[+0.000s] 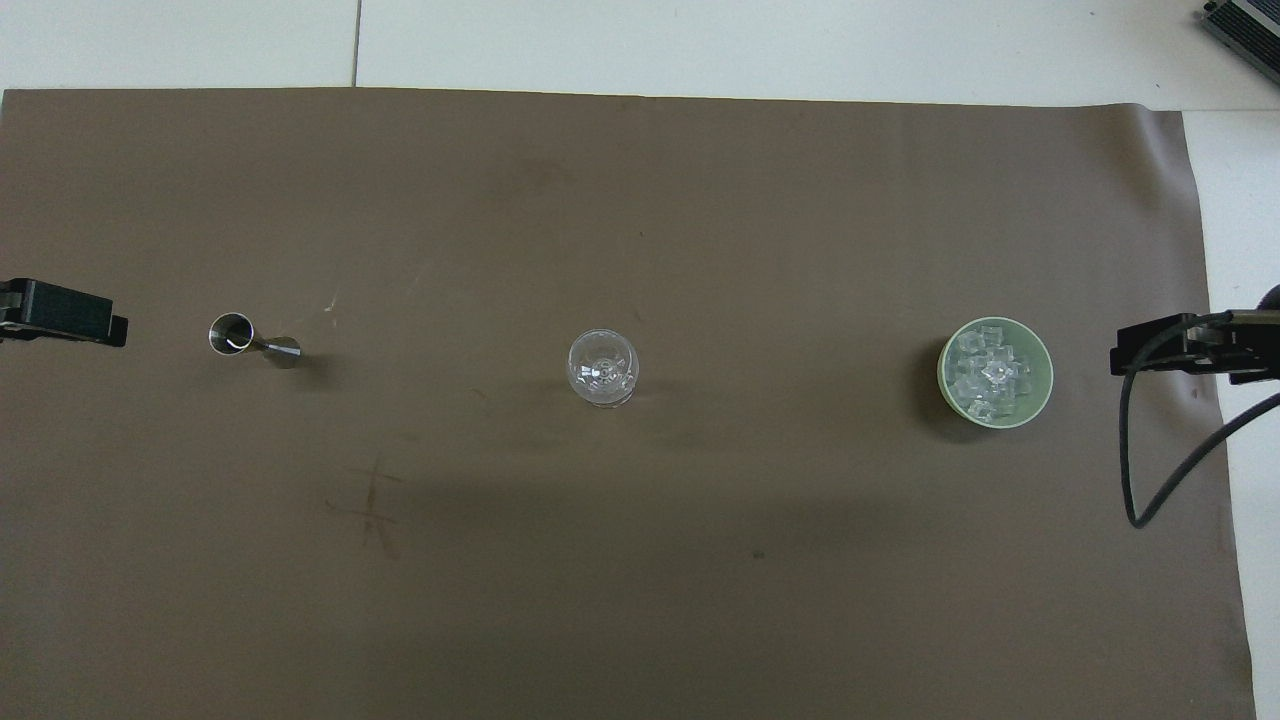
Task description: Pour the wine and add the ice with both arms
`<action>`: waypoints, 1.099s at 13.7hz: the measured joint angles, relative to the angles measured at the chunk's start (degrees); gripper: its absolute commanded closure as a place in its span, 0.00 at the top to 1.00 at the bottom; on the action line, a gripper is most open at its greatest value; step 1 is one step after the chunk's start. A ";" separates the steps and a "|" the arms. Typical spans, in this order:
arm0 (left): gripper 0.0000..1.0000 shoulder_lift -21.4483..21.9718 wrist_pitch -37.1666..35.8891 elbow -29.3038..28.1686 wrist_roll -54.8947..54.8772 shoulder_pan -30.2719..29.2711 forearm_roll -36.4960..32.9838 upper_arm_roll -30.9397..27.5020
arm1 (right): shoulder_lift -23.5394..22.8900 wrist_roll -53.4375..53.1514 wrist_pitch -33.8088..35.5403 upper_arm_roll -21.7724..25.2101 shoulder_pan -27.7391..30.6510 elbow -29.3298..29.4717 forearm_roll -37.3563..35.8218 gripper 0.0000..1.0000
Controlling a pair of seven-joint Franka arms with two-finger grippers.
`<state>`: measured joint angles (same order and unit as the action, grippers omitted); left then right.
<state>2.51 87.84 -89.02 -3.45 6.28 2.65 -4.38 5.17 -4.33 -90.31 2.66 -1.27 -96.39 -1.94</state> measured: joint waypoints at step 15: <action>1.00 0.00 1.06 -0.06 0.02 0.00 0.00 0.15 | 0.00 0.00 0.00 0.00 0.00 0.00 0.00 1.00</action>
<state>2.51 88.90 -89.08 -3.43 6.28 2.65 -4.23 5.17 -4.33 -90.31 2.66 -1.27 -96.39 -1.94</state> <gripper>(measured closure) 0.000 0.000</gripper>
